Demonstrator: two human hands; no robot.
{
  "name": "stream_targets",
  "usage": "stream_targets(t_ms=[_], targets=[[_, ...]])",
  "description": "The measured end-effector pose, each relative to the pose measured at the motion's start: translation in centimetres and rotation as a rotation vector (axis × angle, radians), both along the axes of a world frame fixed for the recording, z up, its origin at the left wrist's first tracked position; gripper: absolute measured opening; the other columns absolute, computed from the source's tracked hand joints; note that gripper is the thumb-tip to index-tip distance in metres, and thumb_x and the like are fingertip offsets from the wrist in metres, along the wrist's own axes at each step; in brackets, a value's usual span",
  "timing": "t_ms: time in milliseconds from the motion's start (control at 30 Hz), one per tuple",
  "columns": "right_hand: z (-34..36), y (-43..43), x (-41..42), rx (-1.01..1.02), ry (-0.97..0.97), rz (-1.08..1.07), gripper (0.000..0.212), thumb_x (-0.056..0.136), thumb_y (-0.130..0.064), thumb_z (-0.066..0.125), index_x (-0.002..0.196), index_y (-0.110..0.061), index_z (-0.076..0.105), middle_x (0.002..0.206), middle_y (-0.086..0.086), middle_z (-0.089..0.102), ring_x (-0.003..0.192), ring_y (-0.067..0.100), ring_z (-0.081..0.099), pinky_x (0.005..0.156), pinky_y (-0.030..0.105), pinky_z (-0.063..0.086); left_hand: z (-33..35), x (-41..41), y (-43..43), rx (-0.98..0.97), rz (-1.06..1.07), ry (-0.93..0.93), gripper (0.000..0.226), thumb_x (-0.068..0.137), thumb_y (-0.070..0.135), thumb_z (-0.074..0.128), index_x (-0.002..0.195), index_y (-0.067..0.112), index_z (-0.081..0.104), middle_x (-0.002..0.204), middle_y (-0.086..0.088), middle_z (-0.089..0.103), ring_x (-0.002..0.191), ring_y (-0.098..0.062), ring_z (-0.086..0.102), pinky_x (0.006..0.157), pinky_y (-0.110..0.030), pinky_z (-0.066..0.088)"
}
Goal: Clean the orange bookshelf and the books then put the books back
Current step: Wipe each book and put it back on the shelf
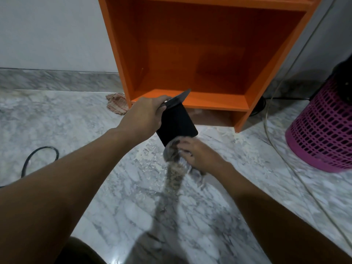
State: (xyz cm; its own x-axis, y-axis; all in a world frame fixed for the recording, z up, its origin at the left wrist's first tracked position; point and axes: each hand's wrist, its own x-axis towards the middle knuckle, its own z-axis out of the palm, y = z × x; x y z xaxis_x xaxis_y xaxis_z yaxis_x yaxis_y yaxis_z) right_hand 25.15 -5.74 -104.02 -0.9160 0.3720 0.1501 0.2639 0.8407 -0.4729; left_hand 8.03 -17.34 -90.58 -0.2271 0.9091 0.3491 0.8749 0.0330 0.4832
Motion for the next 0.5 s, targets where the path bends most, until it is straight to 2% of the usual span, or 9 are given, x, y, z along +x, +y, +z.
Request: stream_targets(t_ms=[67, 133, 200, 267, 300, 367, 433, 500], targets=[[-0.7, -2.2, -0.4, -0.14, -0.093, 0.071, 0.029, 0.094, -0.015, 0.056, 0.121, -0.013, 0.067, 0.126, 0.004, 0.057, 0.107, 0.022, 0.057, 0.092, 0.042, 0.05, 0.2, 0.0, 0.2, 0.042, 0.035, -0.021, 0.032, 0.101, 0.01, 0.046, 0.13, 0.016, 0.059, 0.074, -0.006, 0.062, 0.058, -0.022, 0.053, 0.053, -0.036, 0.042], [-0.8, -3.7, -0.8, -0.207, -0.092, 0.105, 0.034, 0.092, -0.015, 0.055, 0.125, -0.017, 0.065, 0.12, 0.002, 0.058, 0.104, 0.022, 0.057, 0.088, 0.042, 0.05, 0.2, 0.2, 0.4, 0.049, 0.045, -0.032, 0.032, 0.101, 0.009, 0.046, 0.129, 0.015, 0.059, 0.082, -0.01, 0.065, 0.065, -0.024, 0.057, 0.056, -0.039, 0.047], [-0.1, -4.5, -1.2, -0.242, -0.041, 0.091, 0.039, 0.09, -0.015, 0.057, 0.128, -0.023, 0.064, 0.12, 0.0, 0.058, 0.105, 0.019, 0.057, 0.087, 0.037, 0.05, 0.0, 0.4, 0.6, 0.013, 0.049, -0.022, 0.031, 0.102, 0.009, 0.045, 0.13, 0.015, 0.058, 0.079, -0.009, 0.062, 0.06, -0.019, 0.052, 0.051, -0.033, 0.041], [1.1, -4.6, -1.6, -0.263, 0.036, 0.046, 0.035, 0.089, -0.018, 0.06, 0.124, -0.02, 0.067, 0.113, -0.001, 0.057, 0.098, 0.017, 0.057, 0.08, 0.036, 0.051, -0.3, 0.3, 0.7, -0.003, 0.053, -0.02, 0.03, 0.102, 0.009, 0.045, 0.128, 0.014, 0.058, 0.076, -0.007, 0.058, 0.056, -0.014, 0.047, 0.048, -0.03, 0.033], [1.9, -4.4, -1.8, -0.259, 0.091, 0.019, 0.032, 0.088, -0.018, 0.062, 0.119, -0.015, 0.068, 0.108, 0.0, 0.057, 0.092, 0.016, 0.056, 0.076, 0.035, 0.05, -0.5, 0.2, 0.7, -0.007, 0.055, -0.031, 0.028, 0.102, 0.009, 0.045, 0.127, 0.013, 0.058, 0.076, -0.007, 0.058, 0.056, -0.015, 0.048, 0.048, -0.03, 0.033], [3.5, -3.7, -2.0, -0.221, 0.224, -0.042, 0.028, 0.086, -0.016, 0.065, 0.113, -0.009, 0.069, 0.103, 0.003, 0.057, 0.087, 0.015, 0.055, 0.073, 0.033, 0.048, -0.6, 0.0, 0.6, 0.005, 0.06, -0.073, 0.026, 0.101, 0.009, 0.046, 0.124, 0.013, 0.059, 0.082, -0.009, 0.063, 0.065, -0.023, 0.055, 0.053, -0.036, 0.044], [4.9, -2.6, -1.9, -0.163, 0.333, -0.171, 0.032, 0.087, -0.016, 0.065, 0.119, -0.015, 0.067, 0.109, 0.002, 0.059, 0.093, 0.014, 0.057, 0.079, 0.031, 0.049, -0.7, -0.2, 0.6, 0.03, 0.072, -0.097, 0.025, 0.099, 0.007, 0.048, 0.121, 0.011, 0.06, 0.09, -0.012, 0.067, 0.076, -0.029, 0.06, 0.064, -0.046, 0.052], [6.2, -1.2, -1.8, -0.121, 0.389, -0.388, 0.035, 0.09, -0.021, 0.063, 0.124, -0.021, 0.064, 0.116, 0.001, 0.058, 0.096, 0.012, 0.056, 0.082, 0.032, 0.051, -0.8, -0.2, 0.4, 0.019, 0.082, -0.111, 0.023, 0.099, 0.008, 0.049, 0.118, 0.01, 0.061, 0.088, -0.011, 0.067, 0.077, -0.03, 0.061, 0.066, -0.048, 0.053]])
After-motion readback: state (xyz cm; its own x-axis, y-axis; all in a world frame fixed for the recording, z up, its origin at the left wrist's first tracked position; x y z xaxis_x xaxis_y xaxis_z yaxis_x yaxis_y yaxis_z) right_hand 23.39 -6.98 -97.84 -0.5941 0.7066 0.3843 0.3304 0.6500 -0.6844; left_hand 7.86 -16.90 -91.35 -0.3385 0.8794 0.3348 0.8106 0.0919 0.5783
